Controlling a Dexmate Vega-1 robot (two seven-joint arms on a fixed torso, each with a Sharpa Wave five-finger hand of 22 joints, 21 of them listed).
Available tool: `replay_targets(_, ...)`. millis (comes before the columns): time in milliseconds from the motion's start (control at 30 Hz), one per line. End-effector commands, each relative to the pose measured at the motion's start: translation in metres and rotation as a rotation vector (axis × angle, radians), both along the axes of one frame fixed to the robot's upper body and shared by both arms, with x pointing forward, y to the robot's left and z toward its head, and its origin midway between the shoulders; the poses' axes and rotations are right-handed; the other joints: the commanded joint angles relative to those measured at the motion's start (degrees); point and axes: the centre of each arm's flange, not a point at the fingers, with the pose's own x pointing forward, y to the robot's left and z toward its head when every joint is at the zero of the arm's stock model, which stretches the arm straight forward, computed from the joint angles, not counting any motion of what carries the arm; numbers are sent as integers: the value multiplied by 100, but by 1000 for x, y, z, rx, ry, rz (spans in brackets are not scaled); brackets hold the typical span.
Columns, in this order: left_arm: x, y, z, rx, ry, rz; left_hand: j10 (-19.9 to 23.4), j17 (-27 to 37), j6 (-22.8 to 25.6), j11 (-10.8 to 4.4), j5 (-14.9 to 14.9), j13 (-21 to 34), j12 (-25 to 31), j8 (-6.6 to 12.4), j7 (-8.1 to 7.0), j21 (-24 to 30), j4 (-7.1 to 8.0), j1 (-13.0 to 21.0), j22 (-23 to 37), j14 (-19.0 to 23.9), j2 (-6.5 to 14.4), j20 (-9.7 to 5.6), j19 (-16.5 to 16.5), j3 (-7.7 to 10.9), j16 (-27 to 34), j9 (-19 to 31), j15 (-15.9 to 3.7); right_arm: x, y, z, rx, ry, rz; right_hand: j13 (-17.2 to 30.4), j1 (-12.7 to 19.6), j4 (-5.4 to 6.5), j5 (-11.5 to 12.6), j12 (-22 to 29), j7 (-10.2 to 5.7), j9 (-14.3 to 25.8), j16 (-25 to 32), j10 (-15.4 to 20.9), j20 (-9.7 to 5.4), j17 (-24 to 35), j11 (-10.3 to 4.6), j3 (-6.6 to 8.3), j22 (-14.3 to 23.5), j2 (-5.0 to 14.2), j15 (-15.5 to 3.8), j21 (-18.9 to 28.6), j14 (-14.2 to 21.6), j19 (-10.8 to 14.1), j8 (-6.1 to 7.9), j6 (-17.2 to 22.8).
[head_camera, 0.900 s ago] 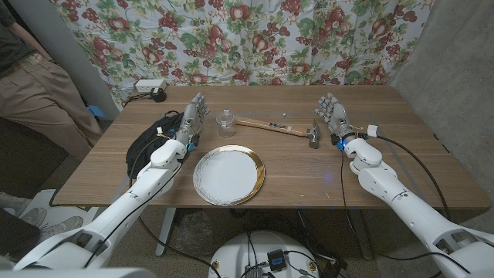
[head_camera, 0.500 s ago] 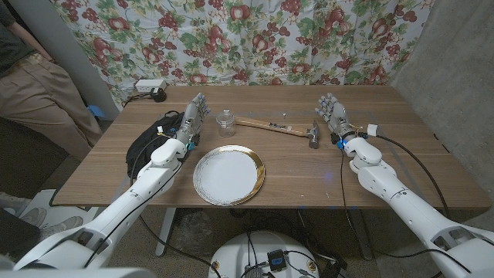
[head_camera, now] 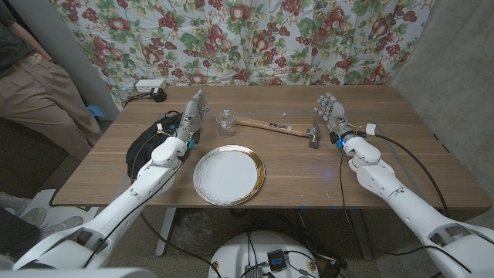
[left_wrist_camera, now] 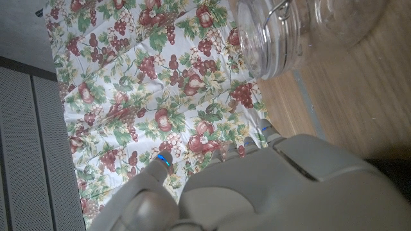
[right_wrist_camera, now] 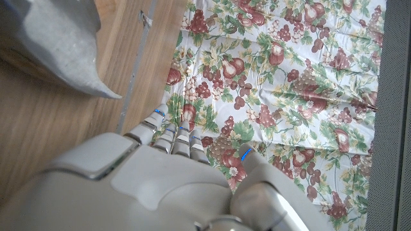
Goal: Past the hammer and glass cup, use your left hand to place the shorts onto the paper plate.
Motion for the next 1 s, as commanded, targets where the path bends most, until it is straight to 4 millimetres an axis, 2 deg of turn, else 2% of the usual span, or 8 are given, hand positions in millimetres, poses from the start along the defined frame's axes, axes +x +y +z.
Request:
replay_targets(33,-8,0,8,38,-54,54,-760,0,-409,-3,-21,13,38,34,-64,32,-70,84,5,-1026,351,39,-682,1,20,8,44,3,0,2,0,-5,8,8,6,-1,25,24,8,12,28,25,-189,10,-15,43,15,322,-42,21,7,47,39,65)
replay_targets(200,-14,0,12,62,-82,73,-748,-7,-379,1,-38,15,34,29,-85,16,-122,121,3,-1019,311,52,-697,3,5,8,48,4,1,5,-3,-10,9,8,8,-4,25,26,10,12,28,32,-188,8,-7,48,15,319,-37,22,11,50,40,69)
replay_targets(733,-26,7,20,117,-127,151,-718,-20,-337,149,-84,20,22,-1,-106,-7,-268,244,-2,-964,255,84,-662,32,-20,11,83,3,-1,8,-13,-19,7,8,25,-20,26,31,4,12,27,56,-188,2,-21,73,15,327,-37,21,24,49,46,95)
replay_targets(1000,-36,13,26,179,-178,237,-687,-22,-287,155,-103,23,25,1,-115,-20,-328,297,-4,-948,244,94,-654,48,-32,12,94,3,1,10,-19,-25,11,8,25,-20,24,35,1,13,29,73,-193,3,-18,80,15,328,-48,21,33,48,45,101)
